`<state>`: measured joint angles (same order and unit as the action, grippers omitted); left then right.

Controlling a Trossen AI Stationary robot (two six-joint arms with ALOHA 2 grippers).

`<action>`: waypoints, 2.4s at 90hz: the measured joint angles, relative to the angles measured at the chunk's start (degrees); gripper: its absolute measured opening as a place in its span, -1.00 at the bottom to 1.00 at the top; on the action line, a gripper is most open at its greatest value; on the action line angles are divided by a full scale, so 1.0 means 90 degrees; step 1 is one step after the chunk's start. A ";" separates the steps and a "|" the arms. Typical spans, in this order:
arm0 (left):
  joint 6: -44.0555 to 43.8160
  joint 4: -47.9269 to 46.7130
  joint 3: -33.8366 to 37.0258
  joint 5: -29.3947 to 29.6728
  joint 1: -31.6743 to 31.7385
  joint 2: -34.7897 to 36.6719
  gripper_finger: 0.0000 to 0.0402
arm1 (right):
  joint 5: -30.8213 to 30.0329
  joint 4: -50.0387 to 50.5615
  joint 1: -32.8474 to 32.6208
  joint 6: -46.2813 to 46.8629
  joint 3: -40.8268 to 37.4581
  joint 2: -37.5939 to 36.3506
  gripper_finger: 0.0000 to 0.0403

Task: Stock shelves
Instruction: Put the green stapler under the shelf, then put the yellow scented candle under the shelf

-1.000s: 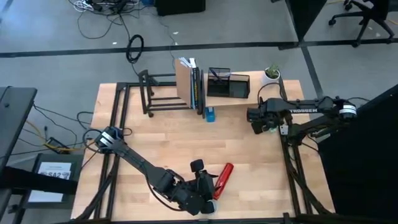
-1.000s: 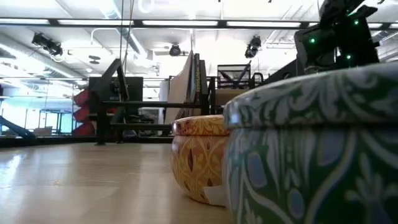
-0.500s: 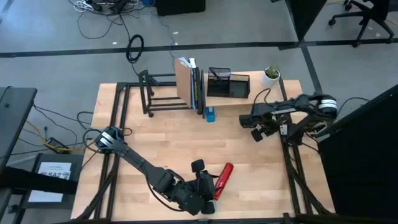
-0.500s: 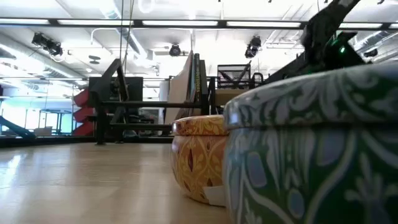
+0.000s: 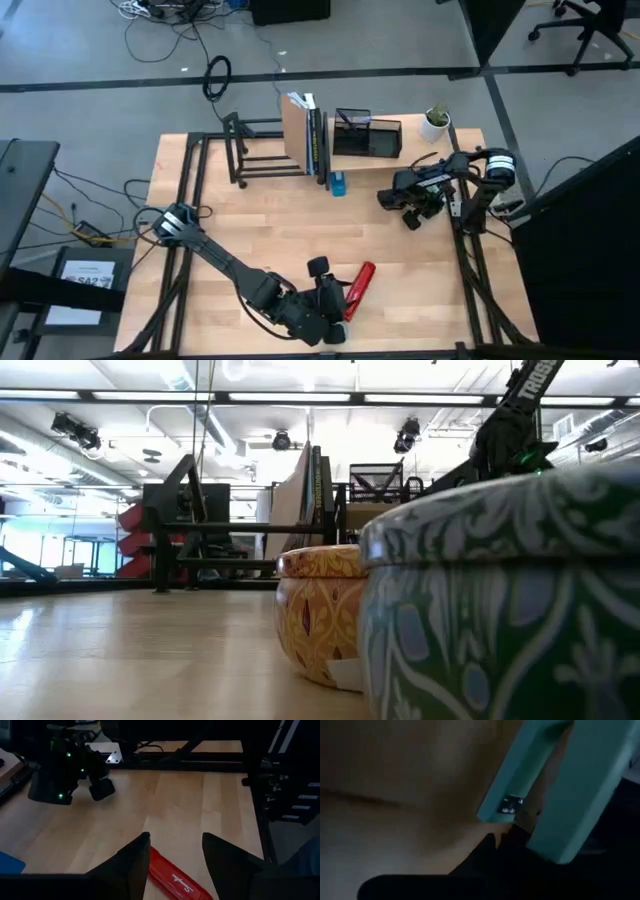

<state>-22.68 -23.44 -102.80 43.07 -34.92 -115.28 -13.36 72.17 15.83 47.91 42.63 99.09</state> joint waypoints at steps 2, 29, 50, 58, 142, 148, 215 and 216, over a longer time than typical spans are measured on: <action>-0.0001 0.0000 0.0000 0.0000 0.0000 0.0000 -0.20 | -0.0038 0.0010 0.0053 -0.0041 0.0000 0.0000 -1.00; -0.0005 0.0001 0.0000 0.0000 0.0000 0.0000 -0.20 | -0.0887 0.0107 0.0182 -0.0136 0.0000 -0.0002 -1.00; -0.0007 0.0000 0.0000 0.0000 0.0000 0.0000 -0.20 | -0.0933 0.0105 0.0045 -0.0352 0.0000 -0.0044 -1.00; -0.0007 -0.0001 0.0000 0.0000 0.0000 0.0000 -0.20 | -0.0858 0.0126 -0.0010 -0.0463 0.0004 -0.0110 -1.00; -0.0012 0.0002 0.0000 0.0000 0.0000 0.0000 -0.20 | -0.1137 0.0171 0.0122 -0.0475 0.0012 -0.0138 -1.00; -0.0010 0.0000 0.0000 0.0000 0.0000 0.0000 -0.20 | -0.1225 0.0172 0.0092 -0.0478 0.0012 -0.0138 -1.00; -0.0231 -0.0260 0.0000 -0.1375 -0.0199 0.0000 -0.20 | -0.1022 0.0125 -0.4637 0.2838 0.0664 -0.1378 -1.00; -0.0243 -0.0303 0.0000 -0.1473 -0.0221 0.0000 -0.20 | -0.1037 0.0020 -0.4757 0.2972 0.0675 -0.1411 -1.00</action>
<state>-24.87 -26.17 -102.80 29.81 -36.91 -115.28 -22.70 72.35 -26.99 74.66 48.71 86.39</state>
